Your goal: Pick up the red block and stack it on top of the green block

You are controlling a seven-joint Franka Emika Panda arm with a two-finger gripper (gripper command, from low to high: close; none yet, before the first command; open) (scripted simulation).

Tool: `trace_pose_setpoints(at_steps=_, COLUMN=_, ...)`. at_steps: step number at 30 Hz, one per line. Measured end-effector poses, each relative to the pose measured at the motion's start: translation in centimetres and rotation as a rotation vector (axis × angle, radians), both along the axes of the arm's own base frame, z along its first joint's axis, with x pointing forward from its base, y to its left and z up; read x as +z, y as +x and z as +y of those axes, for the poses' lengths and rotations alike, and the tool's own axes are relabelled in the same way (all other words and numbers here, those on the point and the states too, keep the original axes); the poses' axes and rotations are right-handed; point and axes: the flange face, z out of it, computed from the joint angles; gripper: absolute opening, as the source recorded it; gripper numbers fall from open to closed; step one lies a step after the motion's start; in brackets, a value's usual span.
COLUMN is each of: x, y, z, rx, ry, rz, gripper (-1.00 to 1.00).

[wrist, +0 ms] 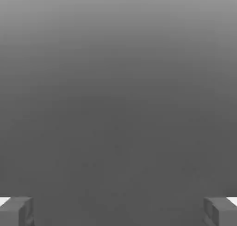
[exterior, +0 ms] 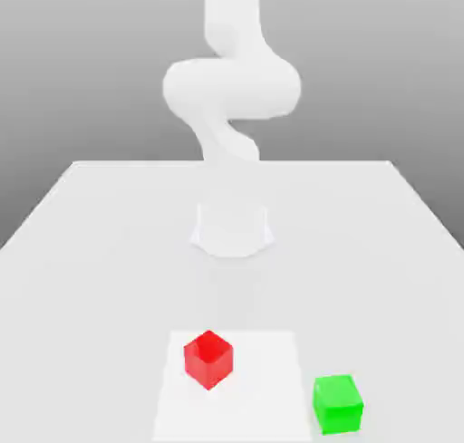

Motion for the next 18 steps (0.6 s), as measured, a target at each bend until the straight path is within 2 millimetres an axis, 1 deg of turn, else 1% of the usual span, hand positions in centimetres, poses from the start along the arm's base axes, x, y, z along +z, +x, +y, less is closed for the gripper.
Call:
trace_pose_setpoints(at_steps=2, x=-4.9, y=2.6, z=-0.6, rx=0.072, ry=-0.028, rz=0.075, gripper=0.00)
trace_pose_setpoints(at_steps=4, x=-9.9, y=4.6, z=-0.9, rx=0.143, ry=-0.056, rz=0.147, gripper=0.00)
trace_pose_setpoints(at_steps=6, x=-14.8, y=5.9, z=-1.1, rx=0.212, ry=-0.085, rz=0.216, gripper=0.00)
trace_pose_setpoints(at_steps=9, x=-22.1, y=6.8, z=-1.2, rx=0.316, ry=-0.128, rz=0.315, gripper=0.00)
trace_pose_setpoints(at_steps=11, x=-26.9, y=6.8, z=-1.2, rx=0.386, ry=-0.157, rz=0.381, gripper=0.00)
trace_pose_setpoints(at_steps=13, x=-31.4, y=6.2, z=-1.3, rx=0.456, ry=-0.187, rz=0.447, gripper=0.00)
trace_pose_setpoints(at_steps=15, x=-35.7, y=5.1, z=-1.5, rx=0.526, ry=-0.217, rz=0.511, gripper=0.00)
trace_pose_setpoints(at_steps=18, x=-41.6, y=2.8, z=-2.1, rx=0.629, ry=-0.263, rz=0.608, gripper=0.00)
